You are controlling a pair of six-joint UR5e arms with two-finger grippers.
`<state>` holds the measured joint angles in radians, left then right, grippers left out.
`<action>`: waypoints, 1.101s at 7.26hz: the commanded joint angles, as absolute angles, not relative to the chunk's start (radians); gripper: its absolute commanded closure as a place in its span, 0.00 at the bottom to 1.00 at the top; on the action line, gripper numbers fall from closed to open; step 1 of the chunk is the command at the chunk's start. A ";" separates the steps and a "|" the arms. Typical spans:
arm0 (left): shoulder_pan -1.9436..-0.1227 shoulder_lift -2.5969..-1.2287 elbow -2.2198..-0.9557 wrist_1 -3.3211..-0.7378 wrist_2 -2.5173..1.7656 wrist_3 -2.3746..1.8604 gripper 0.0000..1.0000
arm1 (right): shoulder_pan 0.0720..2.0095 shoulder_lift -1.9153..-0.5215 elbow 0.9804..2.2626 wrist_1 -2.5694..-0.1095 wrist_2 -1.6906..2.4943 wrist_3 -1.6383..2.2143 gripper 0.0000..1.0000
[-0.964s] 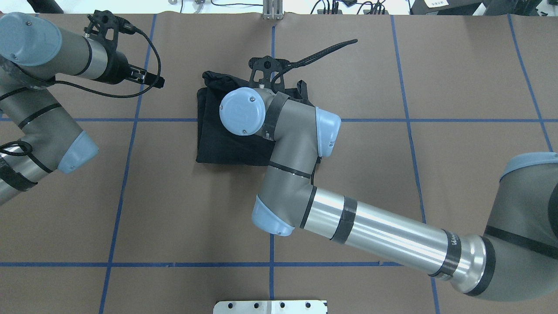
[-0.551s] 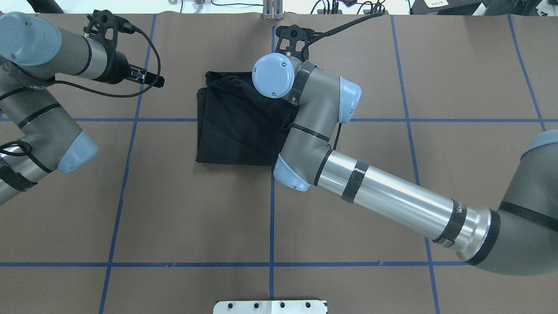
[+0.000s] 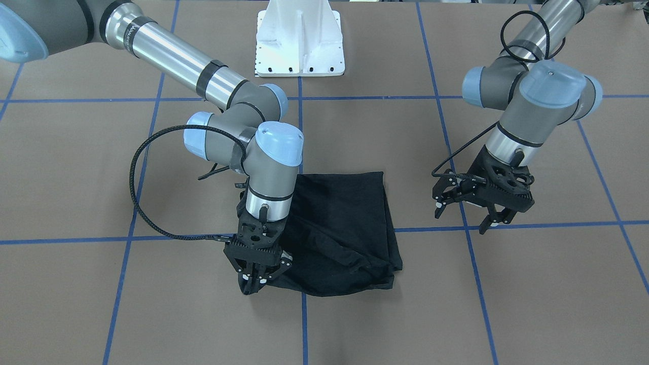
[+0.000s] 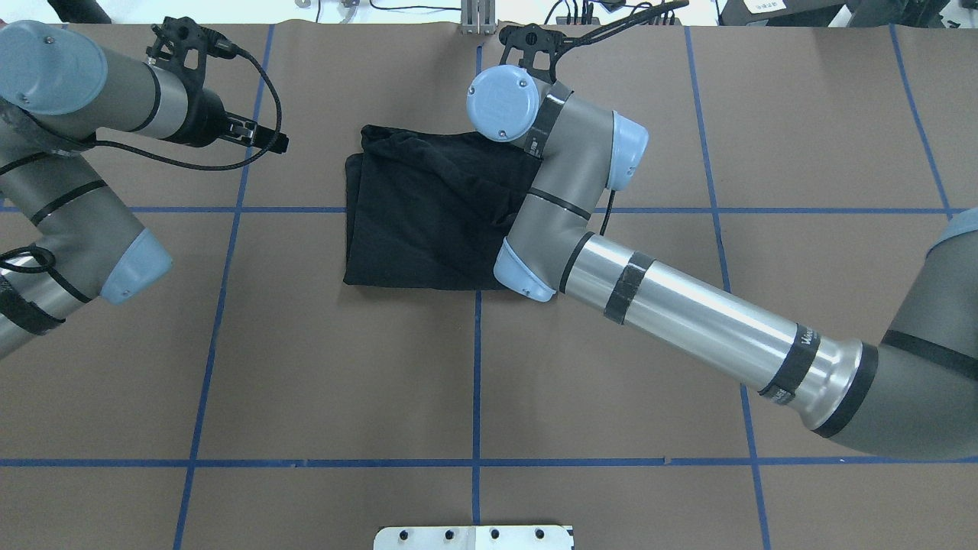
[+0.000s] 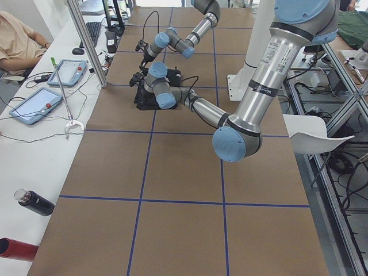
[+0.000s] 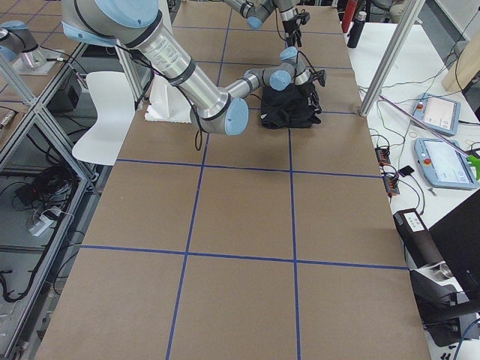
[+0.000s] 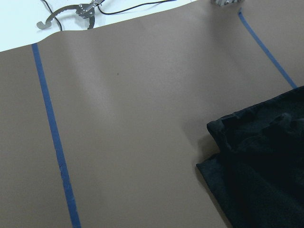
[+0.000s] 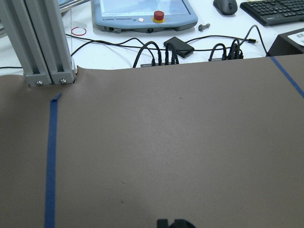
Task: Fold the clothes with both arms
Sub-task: 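Open the right gripper and lift it away from the shirt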
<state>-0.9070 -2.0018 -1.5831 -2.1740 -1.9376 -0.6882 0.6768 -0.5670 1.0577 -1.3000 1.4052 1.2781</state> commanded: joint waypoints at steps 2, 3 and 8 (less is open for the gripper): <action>-0.951 -1.976 -1.655 -2.101 -1.982 -0.605 0.00 | 0.781 -0.631 1.261 -1.427 1.713 1.180 0.00; -0.986 -1.955 -1.728 -1.986 -1.980 -0.509 0.00 | 0.804 -0.737 1.416 -1.506 1.753 1.104 0.00; -1.299 -1.737 -1.813 -1.763 -2.066 -0.016 0.00 | 1.082 -1.331 1.908 -1.667 2.105 0.524 0.00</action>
<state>-1.2204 -1.7718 -1.8240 -1.8321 -2.0358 -0.1165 0.9995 -1.1967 1.8623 -1.6558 2.0080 0.6757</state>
